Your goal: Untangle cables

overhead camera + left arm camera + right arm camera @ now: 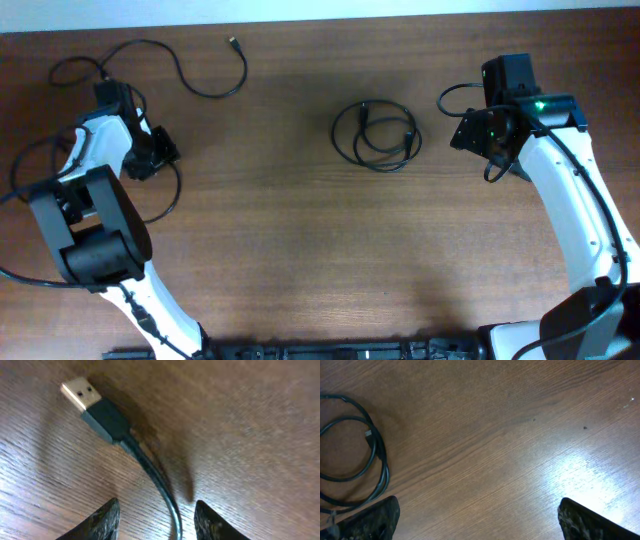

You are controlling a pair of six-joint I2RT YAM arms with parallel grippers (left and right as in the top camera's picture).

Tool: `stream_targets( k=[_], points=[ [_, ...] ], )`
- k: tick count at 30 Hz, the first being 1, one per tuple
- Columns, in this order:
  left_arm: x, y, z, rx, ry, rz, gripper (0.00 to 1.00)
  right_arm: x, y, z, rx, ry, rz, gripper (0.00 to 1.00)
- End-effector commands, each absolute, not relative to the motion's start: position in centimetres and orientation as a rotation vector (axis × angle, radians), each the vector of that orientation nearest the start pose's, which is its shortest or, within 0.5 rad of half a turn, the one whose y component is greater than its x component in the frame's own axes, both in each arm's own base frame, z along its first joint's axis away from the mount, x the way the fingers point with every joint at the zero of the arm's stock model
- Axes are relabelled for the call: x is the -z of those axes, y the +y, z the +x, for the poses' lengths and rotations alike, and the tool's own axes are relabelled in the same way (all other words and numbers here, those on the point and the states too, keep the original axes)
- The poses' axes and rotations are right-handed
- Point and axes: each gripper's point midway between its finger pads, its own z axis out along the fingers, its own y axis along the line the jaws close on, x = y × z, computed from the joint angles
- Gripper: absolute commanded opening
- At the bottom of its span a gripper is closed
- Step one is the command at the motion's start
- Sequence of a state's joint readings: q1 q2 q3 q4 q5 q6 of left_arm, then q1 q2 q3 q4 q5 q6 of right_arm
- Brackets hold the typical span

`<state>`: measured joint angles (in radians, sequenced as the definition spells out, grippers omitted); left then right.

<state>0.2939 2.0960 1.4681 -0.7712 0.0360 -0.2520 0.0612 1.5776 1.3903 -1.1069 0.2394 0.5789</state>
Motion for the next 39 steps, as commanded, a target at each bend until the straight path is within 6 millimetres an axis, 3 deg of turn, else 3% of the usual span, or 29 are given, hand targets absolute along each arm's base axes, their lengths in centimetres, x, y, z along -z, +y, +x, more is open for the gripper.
stream_targets(
  k=[1, 3, 4, 5, 8, 11, 14, 15, 16, 17, 21, 23, 24, 25, 26, 27, 30, 32, 33, 34, 36, 38, 39],
  points=[
    [-0.6, 12.6, 41.1, -0.015, 2.831, -0.821, 0.4, -16.0, -2.4, 34.2, 0.218, 2.683, 0.769, 0.99],
    [0.5, 12.7, 41.3, -0.015, 2.838, -0.822, 0.32, -16.0, -2.4, 34.2, 0.218, 2.683, 0.769, 0.99],
    [1.3, 12.7, 41.3, -0.016, 2.848, -0.825, 0.13, -16.0, -2.4, 34.2, 0.218, 2.683, 0.768, 0.99],
    [1.6, 12.7, 41.6, -0.015, 2.84, -0.822, 0.01, -16.0, -2.4, 34.2, 0.218, 2.683, 0.769, 0.99],
    [0.7, 13.3, 44.6, -0.001, 2.727, -0.769, 0.0, -16.0, -2.4, 34.2, 0.218, 2.683, 0.769, 0.99],
    [-2.8, 13.6, 48.7, 0.066, 2.598, -0.713, 0.0, -16.0, -2.4, 34.2, 0.218, 2.683, 0.768, 0.99],
    [-9.5, 11.3, 53.7, 0.258, 2.467, -0.584, 0.0, -16.0, -2.4, 34.2, 0.218, 2.683, 0.768, 0.99],
    [-10.7, 10.3, 54.5, 0.262, 2.453, -0.552, 0.0, -16.0, -2.4, 34.2, 0.218, 2.683, 0.769, 0.99],
    [-11.8, 8.2, 55.3, 0.277, 2.448, -0.496, 0.0, -16.0, -2.4, 34.2, 0.218, 2.683, 0.769, 0.99],
    [-11.8, 6.7, 55.6, 0.273, 2.455, -0.461, 0.0, -16.0, -2.4, 34.2, 0.218, 2.683, 0.768, 0.99],
    [-11.0, 3.5, 55.1, 0.142, 2.526, -0.305, 0.0, -16.0, -2.4, 34.2, 0.218, 2.683, 0.769, 0.99],
    [-10.1, 5.0, 53.8, 0.031, 2.577, -0.365, 0.03, -16.0, -2.4, 34.2, 0.218, 2.683, 0.769, 0.99],
    [-9.8, 5.5, 53.2, 0.029, 2.601, -0.39, 0.09, -16.0, -2.4, 34.2, 0.218, 2.683, 0.769, 0.99],
    [-9.4, 6.2, 52.4, 0.019, 2.63, -0.412, 0.24, -16.0, -2.4, 34.2, 0.218, 2.683, 0.769, 0.99],
    [-9.1, 7.2, 51.7, -0.009, 2.648, -0.441, 0.56, -16.0, -2.4, 34.2, 0.218, 2.683, 0.769, 0.99],
    [-9.1, 7.8, 51.6, -0.015, 2.649, -0.456, 0.66, -16.0, -2.4, 34.2, 0.218, 2.683, 0.769, 0.99],
    [-10.2, 12.1, 50.6, -0.041, 2.621, -0.568, 0.72, -16.0, -2.4, 34.2, 0.218, 2.683, 0.769, 0.99],
    [-10.6, 17.7, 48.6, -0.078, 2.595, -0.719, 0.78, -16.0, -2.4, 34.2, 0.218, 2.683, 0.768, 0.99],
    [-10.4, 20.3, 47.0, -0.113, 2.585, -0.832, 0.81, -16.0, -2.4, 34.2, 0.218, 2.683, 0.769, 0.99],
    [-10.1, 25.8, 43.1, -0.215, 2.52, -1.121, 0.87, -16.0, -2.4, 34.2, 0.218, 2.683, 0.768, 0.99],
    [-9.1, 31.2, 38.8, -0.253, 2.482, -1.304, 0.87, -16.0, -2.4, 34.2, 0.218, 2.683, 0.769, 0.99],
    [-7.2, 34.0, 37.3, -0.293, 2.566, -1.198, 0.87, -16.0, -2.4, 34.2, 0.218, 2.683, 0.769, 0.99],
    [-5.8, 34.4, 37.2, -0.274, 2.606, -1.146, 0.87, -16.0, -2.3, 34.2, 0.217, 2.683, 0.769, 0.99]
  ],
)
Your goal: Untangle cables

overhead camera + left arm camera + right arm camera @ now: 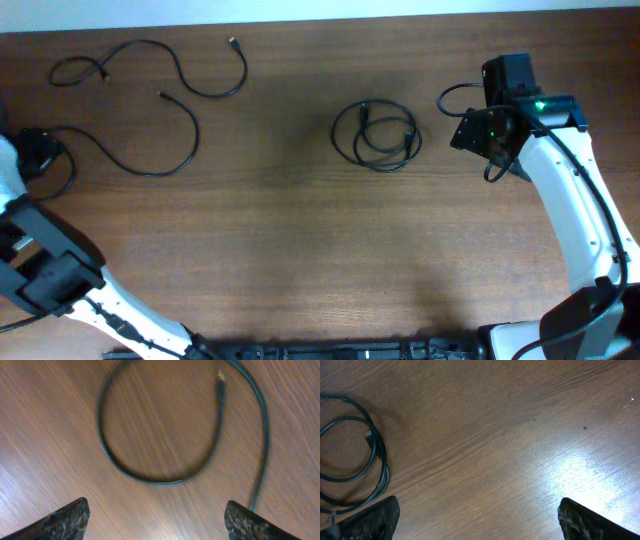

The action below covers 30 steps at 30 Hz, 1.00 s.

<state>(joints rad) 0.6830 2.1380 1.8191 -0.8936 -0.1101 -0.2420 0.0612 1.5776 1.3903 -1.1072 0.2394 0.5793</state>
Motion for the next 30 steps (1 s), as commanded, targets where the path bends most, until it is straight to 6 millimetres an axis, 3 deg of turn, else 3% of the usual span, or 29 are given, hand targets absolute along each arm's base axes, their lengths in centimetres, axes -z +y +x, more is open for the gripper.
stream_targets(
  k=[1, 4, 5, 6, 8, 12, 15, 17, 18, 21, 22, 24, 25, 26, 28, 30],
  points=[
    [-4.3, 34.2, 37.8, -0.207, 2.619, -1.124, 0.89, -16.0, -2.4, 34.2, 0.218, 2.683, 0.768, 0.98],
    [-1.3, 32.6, 40.3, -0.02, 2.628, -1.03, 0.99, -16.0, -2.4, 34.2, 0.218, 2.683, 0.769, 0.99],
    [-0.2, 32.1, 40.4, -0.008, 2.649, -1.027, 0.86, -16.0, -2.4, 34.2, 0.218, 2.683, 0.768, 0.99],
    [0.6, 31.5, 40.7, 0.03, 2.662, -1.019, 0.8, -16.0, -2.4, 34.2, 0.218, 2.683, 0.769, 0.99],
    [0.4, 29.0, 42.9, 0.216, 2.633, -0.915, 0.71, -16.0, -2.4, 34.2, 0.218, 2.683, 0.769, 0.99],
    [0.3, 25.0, 45.5, 0.258, 2.67, -0.763, 0.74, -16.0, -2.4, 34.2, 0.218, 2.683, 0.769, 0.99],
    [0.2, 23.5, 46.4, 0.265, 2.682, -0.714, 0.74, -16.0, -2.4, 34.2, 0.218, 2.683, 0.768, 0.99],
    [0.4, 23.8, 46.5, 0.191, 2.697, -0.71, 0.75, -16.0, -2.4, 34.2, 0.218, 2.683, 0.769, 0.99],
    [0.1, 24.3, 46.7, 0.153, 2.689, -0.709, 0.75, -16.0, -2.4, 34.2, 0.218, 2.683, 0.769, 0.99],
    [-6.2, 25.5, 48.7, 0.139, 2.597, -0.759, 0.76, -16.0, -2.4, 34.2, 0.218, 2.683, 0.768, 0.99],
    [-8.4, 25.0, 49.4, 0.195, 2.551, -0.792, 0.76, -16.0, -2.4, 34.2, 0.218, 2.683, 0.769, 0.99],
    [-12.9, 19.3, 51.8, 0.49, 2.469, -0.648, 0.82, -16.0, -2.4, 34.2, 0.218, 2.683, 0.769, 0.99],
    [-13.9, 15.3, 52.9, 0.572, 2.478, -0.571, 0.92, -16.0, -2.4, 34.2, 0.218, 2.683, 0.768, 0.99],
    [-13.9, 12.3, 53.4, 0.586, 2.511, -0.509, 1.0, -16.0, -2.4, 34.2, 0.218, 2.683, 0.769, 0.99],
    [-13.1, 5.0, 53.6, 0.465, 2.641, -0.33, 0.99, -16.0, -2.4, 34.2, 0.218, 2.683, 0.769, 0.99],
    [-14.6, 0.7, 53.7, 0.357, 2.649, -0.189, 0.99, -16.0, -2.4, 34.2, 0.218, 2.683, 0.768, 0.99]
  ],
)
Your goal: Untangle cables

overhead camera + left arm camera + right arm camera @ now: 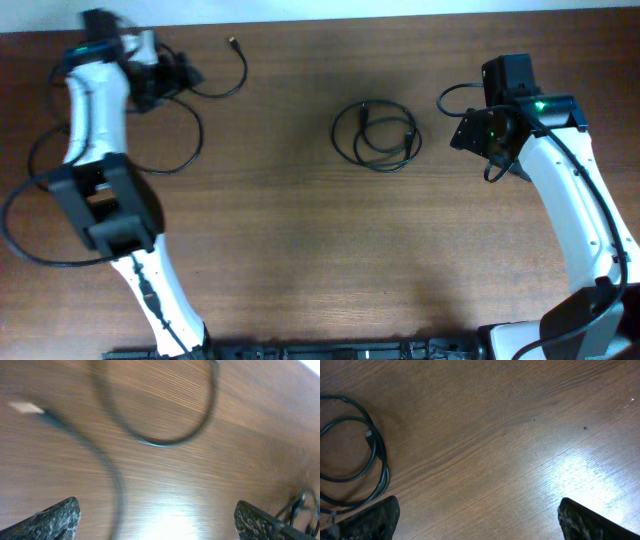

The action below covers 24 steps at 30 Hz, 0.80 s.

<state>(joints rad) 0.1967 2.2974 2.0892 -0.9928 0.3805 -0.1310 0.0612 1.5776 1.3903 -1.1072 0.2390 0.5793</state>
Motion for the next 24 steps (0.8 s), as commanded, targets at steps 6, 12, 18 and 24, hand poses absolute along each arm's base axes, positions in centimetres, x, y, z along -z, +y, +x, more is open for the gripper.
stream_targets(
  k=[6, 12, 18, 24],
  points=[
    [-17.4, -20.3, 46.9, 0.618, 2.681, 0.394, 0.99, -16.0, -2.4, 34.2, 0.218, 2.683, 0.768, 0.99],
    [-13.0, -27.1, 43.0, 0.537, 2.762, 0.646, 0.99, -16.0, -2.4, 34.2, 0.218, 2.683, 0.769, 0.99],
    [-12.4, -31.6, 39.7, 0.599, 2.703, 0.923, 0.99, -16.3, -4.2, 35.3, 0.118, 2.637, 0.835, 0.99],
    [-5.7, -37.8, 37.4, 0.594, 2.598, 1.251, 1.0, -15.5, -14.5, 30.3, 0.122, 2.553, 1.323, 0.98]
  ],
)
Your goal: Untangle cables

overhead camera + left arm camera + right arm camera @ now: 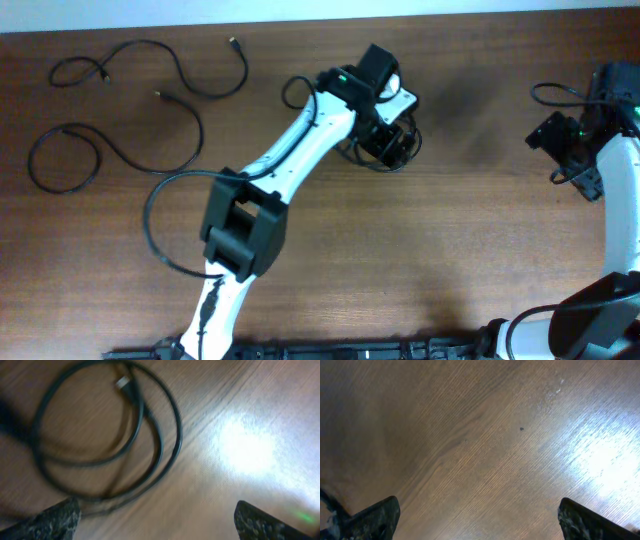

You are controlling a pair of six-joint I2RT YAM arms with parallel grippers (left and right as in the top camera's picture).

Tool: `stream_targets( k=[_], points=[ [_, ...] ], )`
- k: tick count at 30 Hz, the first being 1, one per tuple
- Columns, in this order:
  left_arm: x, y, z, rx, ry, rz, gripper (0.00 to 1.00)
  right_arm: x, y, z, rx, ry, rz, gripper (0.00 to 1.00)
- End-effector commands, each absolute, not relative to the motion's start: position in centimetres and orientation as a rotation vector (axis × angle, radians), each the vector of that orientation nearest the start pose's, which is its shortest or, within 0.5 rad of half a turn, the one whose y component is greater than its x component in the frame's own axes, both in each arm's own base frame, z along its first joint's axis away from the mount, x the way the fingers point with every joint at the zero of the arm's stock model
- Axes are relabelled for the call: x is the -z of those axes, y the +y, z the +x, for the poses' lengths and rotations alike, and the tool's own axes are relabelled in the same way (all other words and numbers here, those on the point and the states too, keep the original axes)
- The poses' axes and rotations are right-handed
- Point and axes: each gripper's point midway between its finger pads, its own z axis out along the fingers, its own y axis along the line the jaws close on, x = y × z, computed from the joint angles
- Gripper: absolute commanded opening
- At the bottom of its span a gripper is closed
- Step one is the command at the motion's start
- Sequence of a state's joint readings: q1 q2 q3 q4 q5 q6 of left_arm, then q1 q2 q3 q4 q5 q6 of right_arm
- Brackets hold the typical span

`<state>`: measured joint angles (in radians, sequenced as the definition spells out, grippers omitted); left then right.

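Note:
A coiled black cable with a metal plug tip lies at the table's centre. In the overhead view my left gripper hangs right over it and hides most of the coil. Its wrist view shows my left gripper open, both fingertips wide apart and the coil just ahead of them, nothing held. My right gripper is at the far right, away from the coil. The right wrist view shows the right gripper open over bare wood.
Two loose black cables lie spread out at the table's left: one along the back edge, another curving down to a loop at the far left. The right arm's own wire hangs by its wrist.
My left gripper has gone from the back-left corner over the loose cables to the centre, above the coil. My right gripper has moved right, and the coil has left its view.
My left gripper stood low at the left with its fingers narrowly astride a cable behind a USB plug. Then it was wide open at the far left edge, then at the back left, now over the coil. My right arm held still until now.

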<state>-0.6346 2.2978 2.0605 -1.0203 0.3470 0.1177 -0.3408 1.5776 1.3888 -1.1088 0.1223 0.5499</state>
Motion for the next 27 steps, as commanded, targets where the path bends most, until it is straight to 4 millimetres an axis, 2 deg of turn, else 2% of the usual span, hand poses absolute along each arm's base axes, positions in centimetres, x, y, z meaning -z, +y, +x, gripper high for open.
stream_targets(
  k=[1, 2, 4, 5, 6, 8, 9, 13, 16, 19, 20, 21, 23, 25, 26, 27],
  points=[
    [-4.7, -38.5, 37.0, 0.596, 2.598, 1.274, 1.0, -15.4, -14.2, 30.2, 0.1, 2.566, 1.328, 0.99],
    [-3.5, -39.0, 36.3, 0.577, 2.574, 1.36, 0.96, -15.3, -14.0, 29.8, 0.103, 2.584, 1.334, 0.99],
    [-1.5, -38.6, 36.2, 0.452, 2.599, 1.384, 0.92, -15.3, -14.0, 29.7, 0.104, 2.586, 1.336, 0.98],
    [-0.8, -38.6, 36.1, 0.422, 2.607, 1.394, 0.86, -15.3, -14.0, 29.7, 0.104, 2.586, 1.335, 0.98],
    [-0.7, -38.6, 36.0, 0.422, 2.608, 1.395, 0.69, -15.3, -14.0, 29.7, 0.104, 2.586, 1.335, 0.99],
    [-0.6, -38.2, 36.4, 0.379, 2.61, 1.388, 0.25, -15.3, -14.0, 29.7, 0.104, 2.585, 1.336, 0.99],
    [-1.0, -38.2, 36.5, 0.375, 2.609, 1.383, 0.0, -15.3, -14.0, 29.7, 0.104, 2.585, 1.336, 0.98],
    [-5.7, -38.3, 37.7, 0.384, 2.58, 1.261, 0.0, -15.3, -14.0, 29.7, 0.104, 2.585, 1.336, 0.98],
    [-11.2, -35.8, 40.2, 0.383, 2.574, 1.037, 0.0, -15.3, -14.0, 29.7, 0.104, 2.586, 1.335, 0.98],
    [-15.4, -31.8, 42.6, 0.395, 2.581, 0.827, 0.0, -15.3, -14.0, 29.7, 0.104, 2.586, 1.335, 0.99],
    [-16.1, -30.5, 43.1, 0.388, 2.587, 0.787, 0.0, -15.3, -14.0, 29.7, 0.104, 2.586, 1.335, 0.98],
    [-17.5, -28.6, 43.8, 0.385, 2.587, 0.72, 0.0, -15.3, -14.0, 29.7, 0.104, 2.586, 1.335, 0.98],
    [-22.0, -23.9, 45.4, 0.389, 2.555, 0.489, 0.0, -15.3, -14.0, 29.7, 0.104, 2.586, 1.335, 0.98],
    [-28.8, -16.7, 45.9, 0.357, 2.439, 0.308, 0.0, -15.3, -14.0, 29.7, 0.104, 2.585, 1.336, 0.99],
    [-32.1, -13.5, 45.3, 0.337, 2.376, 0.233, 0.0, -15.3, -14.0, 29.7, 0.104, 2.585, 1.336, 0.99],
    [-34.4, -11.1, 44.7, 0.317, 2.328, 0.177, 0.0, -15.3, -14.0, 29.7, 0.104, 2.586, 1.335, 0.98]
  ],
)
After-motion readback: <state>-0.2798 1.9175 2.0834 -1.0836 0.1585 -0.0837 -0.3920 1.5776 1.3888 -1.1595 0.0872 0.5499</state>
